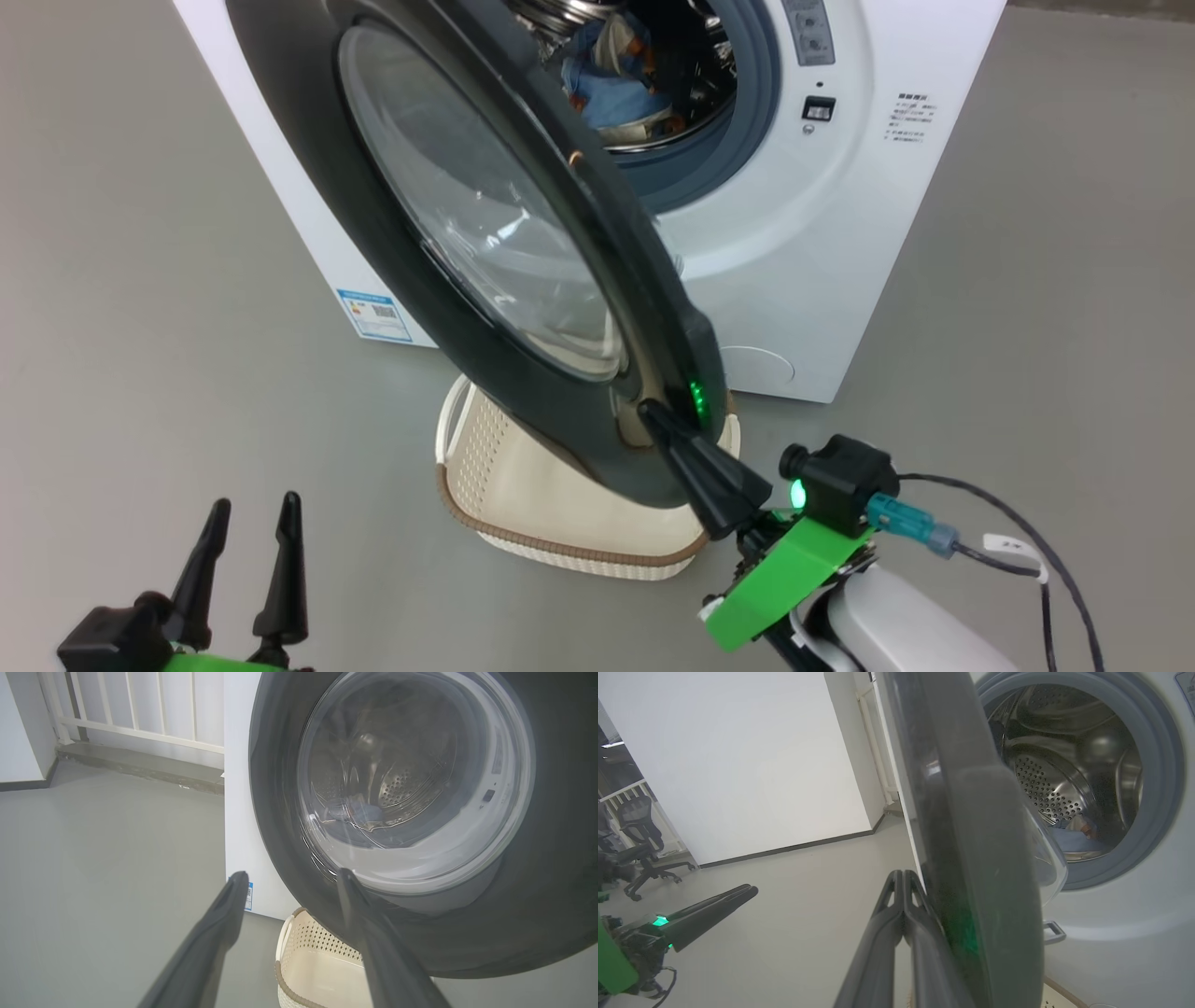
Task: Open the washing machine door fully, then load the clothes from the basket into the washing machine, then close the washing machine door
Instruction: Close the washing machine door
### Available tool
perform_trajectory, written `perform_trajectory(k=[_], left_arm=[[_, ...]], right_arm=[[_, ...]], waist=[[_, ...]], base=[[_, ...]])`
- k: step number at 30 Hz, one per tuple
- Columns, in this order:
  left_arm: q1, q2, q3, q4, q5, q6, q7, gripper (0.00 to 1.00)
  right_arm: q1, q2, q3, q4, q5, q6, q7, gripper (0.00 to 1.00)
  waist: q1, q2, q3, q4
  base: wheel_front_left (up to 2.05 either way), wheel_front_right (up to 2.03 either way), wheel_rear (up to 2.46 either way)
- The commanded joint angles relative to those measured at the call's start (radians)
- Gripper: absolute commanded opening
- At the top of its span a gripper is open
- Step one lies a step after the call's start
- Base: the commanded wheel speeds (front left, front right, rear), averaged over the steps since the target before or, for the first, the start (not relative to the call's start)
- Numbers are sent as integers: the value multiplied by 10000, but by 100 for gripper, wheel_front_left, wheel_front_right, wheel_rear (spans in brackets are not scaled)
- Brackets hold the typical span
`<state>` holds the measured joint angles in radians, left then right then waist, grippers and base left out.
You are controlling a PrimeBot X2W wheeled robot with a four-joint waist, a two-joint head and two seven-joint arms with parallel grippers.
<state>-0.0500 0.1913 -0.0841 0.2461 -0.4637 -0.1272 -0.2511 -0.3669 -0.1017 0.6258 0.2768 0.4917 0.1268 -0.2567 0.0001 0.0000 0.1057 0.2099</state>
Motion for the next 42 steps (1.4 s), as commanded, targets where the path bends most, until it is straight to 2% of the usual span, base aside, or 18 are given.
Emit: perform_trajectory(k=[1,13,25,42], left_arm=[[-458,142,320,-264,-26,-35,-107,100],[-1095,-254,34,-581,119,-35,-107,100],[-2185,-671,-443,-776,59,-35,-107,100],[-2974,-1042,-986,-805,-28,-35,-107,100]], right_arm=[[-369,69,-83,-161,-69,39,-51,0],[-1337,-330,-1522,137,-285,39,-51,0],[-3013,-783,-3060,579,-518,39,-51,0],[-4742,-963,-5299,1014,-770,39,-51,0]], waist=[[-1,0,72,30],[-1,0,1001,308],[-1,0,2351,986],[-1,0,3306,1718]], base=[[0,0,0],[0,0,0],[0,0,0],[0,0,0]])
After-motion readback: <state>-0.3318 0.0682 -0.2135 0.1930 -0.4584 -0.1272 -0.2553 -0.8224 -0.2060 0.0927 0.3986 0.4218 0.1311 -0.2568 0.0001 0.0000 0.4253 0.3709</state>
